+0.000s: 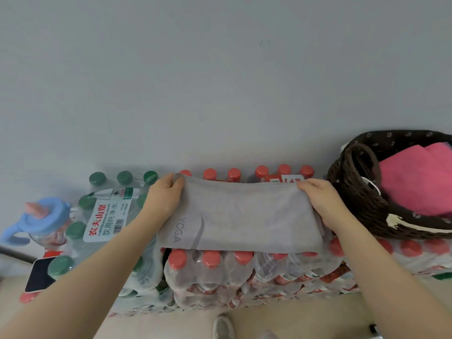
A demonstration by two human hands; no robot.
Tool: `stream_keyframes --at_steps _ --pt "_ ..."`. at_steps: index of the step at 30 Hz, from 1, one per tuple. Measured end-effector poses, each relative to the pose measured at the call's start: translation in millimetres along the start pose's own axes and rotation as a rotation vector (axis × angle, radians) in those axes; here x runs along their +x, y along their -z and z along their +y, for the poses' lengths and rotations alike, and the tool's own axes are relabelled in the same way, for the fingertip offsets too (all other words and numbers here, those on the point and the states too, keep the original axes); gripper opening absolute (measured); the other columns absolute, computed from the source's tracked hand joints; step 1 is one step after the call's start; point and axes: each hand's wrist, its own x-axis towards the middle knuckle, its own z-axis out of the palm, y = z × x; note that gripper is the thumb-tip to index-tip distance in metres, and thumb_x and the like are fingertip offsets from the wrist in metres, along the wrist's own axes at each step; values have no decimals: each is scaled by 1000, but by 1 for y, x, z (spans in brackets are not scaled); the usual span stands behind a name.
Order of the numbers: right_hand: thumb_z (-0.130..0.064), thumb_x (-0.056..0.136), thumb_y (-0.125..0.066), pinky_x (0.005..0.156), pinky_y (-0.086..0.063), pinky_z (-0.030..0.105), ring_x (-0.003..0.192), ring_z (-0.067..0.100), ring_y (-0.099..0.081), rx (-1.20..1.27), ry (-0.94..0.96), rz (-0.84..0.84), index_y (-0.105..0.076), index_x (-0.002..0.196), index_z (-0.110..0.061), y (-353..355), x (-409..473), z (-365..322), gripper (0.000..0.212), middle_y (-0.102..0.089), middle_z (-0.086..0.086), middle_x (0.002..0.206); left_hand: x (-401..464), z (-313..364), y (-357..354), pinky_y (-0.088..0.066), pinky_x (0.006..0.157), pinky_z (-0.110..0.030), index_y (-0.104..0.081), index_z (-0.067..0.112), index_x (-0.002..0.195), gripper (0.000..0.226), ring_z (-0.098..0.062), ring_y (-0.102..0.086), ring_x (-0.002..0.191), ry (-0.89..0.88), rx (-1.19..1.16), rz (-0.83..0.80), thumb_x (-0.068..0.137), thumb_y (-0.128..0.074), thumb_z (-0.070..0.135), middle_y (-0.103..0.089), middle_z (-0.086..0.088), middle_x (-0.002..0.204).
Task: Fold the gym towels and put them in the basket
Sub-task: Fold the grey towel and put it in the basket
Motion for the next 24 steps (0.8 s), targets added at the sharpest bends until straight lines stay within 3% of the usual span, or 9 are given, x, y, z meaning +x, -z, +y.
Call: stream_keyframes --at_steps 4,8,11,15,18,19,21,22,24 --pt "-22 88 -53 64 -32 32 68 20 -44 -38 41 43 -52 81 15 -2 8 6 37 -44 24 68 7 -1 -5 -32 65 -30 -48 8 76 31 -18 -45 70 2 28 51 97 -35 26 -49 0 70" --pt "-17 90 -52 56 -26 29 61 19 -38 -289 99 107 -50 66 0 -4 9 4 30 -44 10 62 15 4 -8 -33 70 -30 -53 -1 87 33 -26 -47 76 -21 212 51 97 -33 22 -57 -13 82" --pt "-20 91 -51 70 -39 32 83 28 -53 -631 128 161 -58 101 -2 -5 0 -8 21 -60 15 97 11 8 -9 -40 67 -35 -50 -1 101 23 -31 -52 77 -58 522 96 93 -37 16 -61 -22 94" --pt "-23 91 -47 96 -39 45 115 39 -48 -932 456 268 -53 119 -3 -27 -25 -24 36 -51 20 126 0 4 -23 -45 87 -57 -56 -1 113 48 -49 -50 115 -535 772 203 66 -52 7 -54 -27 126" --pt "-29 92 -31 115 -16 42 138 31 -28 -875 638 -51 -40 137 -5 -68 -51 -31 52 -33 15 148 -7 6 -45 -42 90 -61 -63 1 109 50 -47 -48 120 -757 777 -66 71 -36 20 -55 -24 129" --pt "-33 94 -26 117 -8 37 143 25 -18 -883 631 -155 -30 143 -8 -81 -56 -29 56 -23 10 154 -11 8 -51 -40 97 -59 -59 1 116 57 -45 -44 125 -759 757 -179 75 -30 27 -52 -22 132" --pt "-43 93 -10 117 -1 31 145 17 -8 -965 598 -245 -15 148 -12 -95 -58 -20 63 -10 4 158 -15 3 -57 -13 117 -43 -35 6 140 78 -31 -23 141 -726 776 -271 82 -9 49 -31 -13 150" --pt "-48 88 -1 117 0 31 145 15 -6 -1015 589 -237 -11 149 -13 -97 -55 -14 71 -8 3 158 -16 -1 -55 0 115 -34 -23 10 145 89 -25 -13 144 -688 785 -289 79 3 64 -20 -8 155" --pt "-52 89 -2 117 2 33 146 15 -2 -1063 537 -214 -8 149 -16 -90 -51 -5 70 -4 2 158 -19 -9 -47 6 113 -29 -12 15 148 110 -22 -5 146 -675 818 -265 64 20 78 -7 -6 157"
